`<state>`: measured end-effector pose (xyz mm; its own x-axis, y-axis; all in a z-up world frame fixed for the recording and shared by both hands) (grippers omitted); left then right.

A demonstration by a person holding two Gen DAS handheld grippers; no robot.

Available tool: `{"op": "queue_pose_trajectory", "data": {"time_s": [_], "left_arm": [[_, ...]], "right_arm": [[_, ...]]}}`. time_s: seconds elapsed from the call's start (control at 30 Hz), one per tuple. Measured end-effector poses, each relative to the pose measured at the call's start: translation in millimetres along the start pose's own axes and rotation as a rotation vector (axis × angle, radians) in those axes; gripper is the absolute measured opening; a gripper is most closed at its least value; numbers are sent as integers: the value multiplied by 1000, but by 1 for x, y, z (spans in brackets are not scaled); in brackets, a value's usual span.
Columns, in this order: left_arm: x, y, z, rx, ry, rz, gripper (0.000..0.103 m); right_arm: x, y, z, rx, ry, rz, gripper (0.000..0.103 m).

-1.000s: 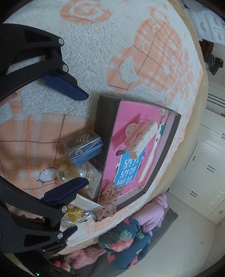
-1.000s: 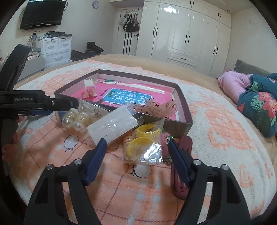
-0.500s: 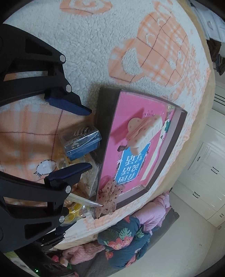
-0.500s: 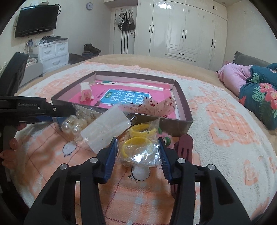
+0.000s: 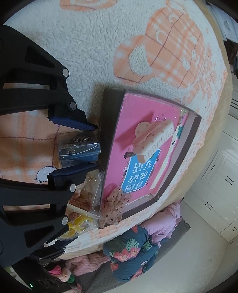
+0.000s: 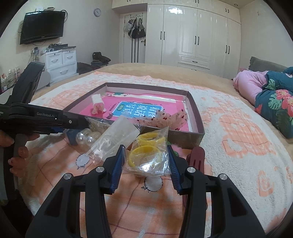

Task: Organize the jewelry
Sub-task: 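Grasp the bag of yellow hair ties with the right tool while the left tool grasps the blue clip, then carry the yellow hair ties over the box with the right tool while the left tool carries the blue clip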

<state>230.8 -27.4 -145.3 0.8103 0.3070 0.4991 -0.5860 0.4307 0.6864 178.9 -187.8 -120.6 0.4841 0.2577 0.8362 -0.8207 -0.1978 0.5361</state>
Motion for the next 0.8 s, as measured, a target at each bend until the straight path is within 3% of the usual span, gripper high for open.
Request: {"op": "queue_pose_trajectory", "data": {"time_s": [0.23,0.8], "left_arm": [[1,21,0,9,-41,53,19],[29,63,4,6,-83,195,19]], "right_arm": [[7,12,-10,46,9,46,43],[25,26,-18,90,10,116,43]]}}
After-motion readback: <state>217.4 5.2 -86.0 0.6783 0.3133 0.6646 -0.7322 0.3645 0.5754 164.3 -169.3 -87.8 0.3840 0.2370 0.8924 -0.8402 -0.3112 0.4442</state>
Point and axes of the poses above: each gripper's, at about its wrist camera, not at the fingertips, and y roughly against the way its jaws point, z to its right, x to its top, the point moved 10 cm from there along -y, roughly the way its jaws point, and after that the axes turned 5 degrees about y, right-handed, at the moved point
